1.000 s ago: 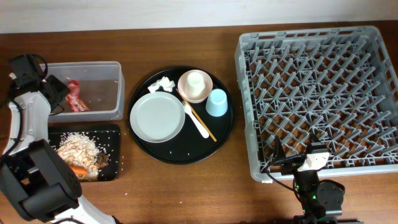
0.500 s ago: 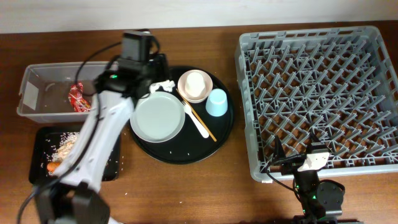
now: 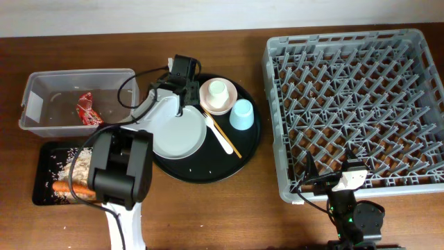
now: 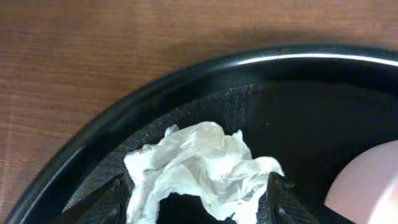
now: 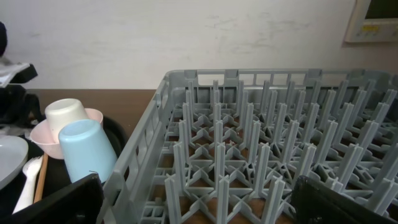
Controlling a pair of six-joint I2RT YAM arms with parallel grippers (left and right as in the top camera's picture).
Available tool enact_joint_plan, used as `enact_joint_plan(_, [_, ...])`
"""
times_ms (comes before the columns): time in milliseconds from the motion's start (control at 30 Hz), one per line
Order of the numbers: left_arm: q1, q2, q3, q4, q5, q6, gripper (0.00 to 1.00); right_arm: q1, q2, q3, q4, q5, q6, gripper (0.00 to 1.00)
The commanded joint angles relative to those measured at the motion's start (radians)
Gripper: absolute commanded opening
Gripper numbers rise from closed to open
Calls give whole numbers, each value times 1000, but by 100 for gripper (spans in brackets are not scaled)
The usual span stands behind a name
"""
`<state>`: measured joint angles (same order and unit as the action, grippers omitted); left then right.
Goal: Sort waste into correct bins and load items into the dishwasher rack
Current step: 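Grasp the white tissue and drop it in the clear bin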
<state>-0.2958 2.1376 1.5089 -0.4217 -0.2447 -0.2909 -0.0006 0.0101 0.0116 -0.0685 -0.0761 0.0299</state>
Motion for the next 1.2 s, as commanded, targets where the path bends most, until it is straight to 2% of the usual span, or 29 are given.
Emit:
enact_joint_plan(0, [5,55,1,8,-23,13,70,-6,-6,-6,-4,2,9,99])
enact_joint_plan(33, [8,63,1,8,-27,13,70,-6,-6,-6,-4,2,9,99])
enact_joint_plan(67, [11,63,1,9,-34,13,60,-6,-6,-6,-4,2,9,99])
enact_joint_plan(133, [34,61,1,18,-37,13,23,-6,-6,-6,-4,2,9,99])
enact_joint_plan(167, [42,61,6,18,-37,13,12,-6,-6,-6,-4,2,9,99])
enact_joint_plan(300, [51,-30,50,17,-37,13,4,-6,-6,-6,-4,2,9,99])
enact_joint_plan(367, [52,-196,50,-39,-46,13,2,-6,-6,-6,-4,2,9,99])
enact_joint_plan(500, [119,-401,50,-142,-200,13,1,-6,-6,-6,-4,2,9,99])
enact_joint_plan(600, [273,-406,48,-242,-198,0,1,-6,-6,-6,-4,2,9,99])
enact_joint_plan(633, [326,-396,45,-276,-197,-52,1,-6,-6,-6,-4,2,9,99])
enact_joint_plan(700, [389,-367,40,-309,-161,-82,1,-6,-6,-6,-4,2,9,99])
enact_joint_plan(767, [436,-292,34,-317,-46,-82,1,-6,-6,-6,-4,2,9,99])
enact_joint_plan(833, [446,-215,34,-313,-20,-82,2,-6,-6,-6,-4,2,9,99])
enact_joint_plan(900, [446,-146,34,-312,-20,-82,16,-6,-6,-6,-4,2,9,99])
enact_joint_plan(967, [446,-137,34,-305,-20,-82,17,-6,-6,-6,-4,2,9,99])
enact_joint_plan(1000, [446,-137,35,-294,-20,-82,29,-6,-6,-6,-4,2,9,99])
enact_joint_plan(1033, [446,-138,37,-295,-20,-82,56,-6,-6,-6,-4,2,9,99])
enact_joint_plan(1067, [446,-150,39,-294,-20,-71,61,-6,-6,-6,-4,2,9,99])
enact_joint_plan(1100, [443,-177,47,-294,-20,-71,72,-6,-6,-6,-4,2,9,99])
enact_joint_plan(1167, [440,-238,55,-295,-20,-71,74,-6,-6,-6,-4,2,9,99])
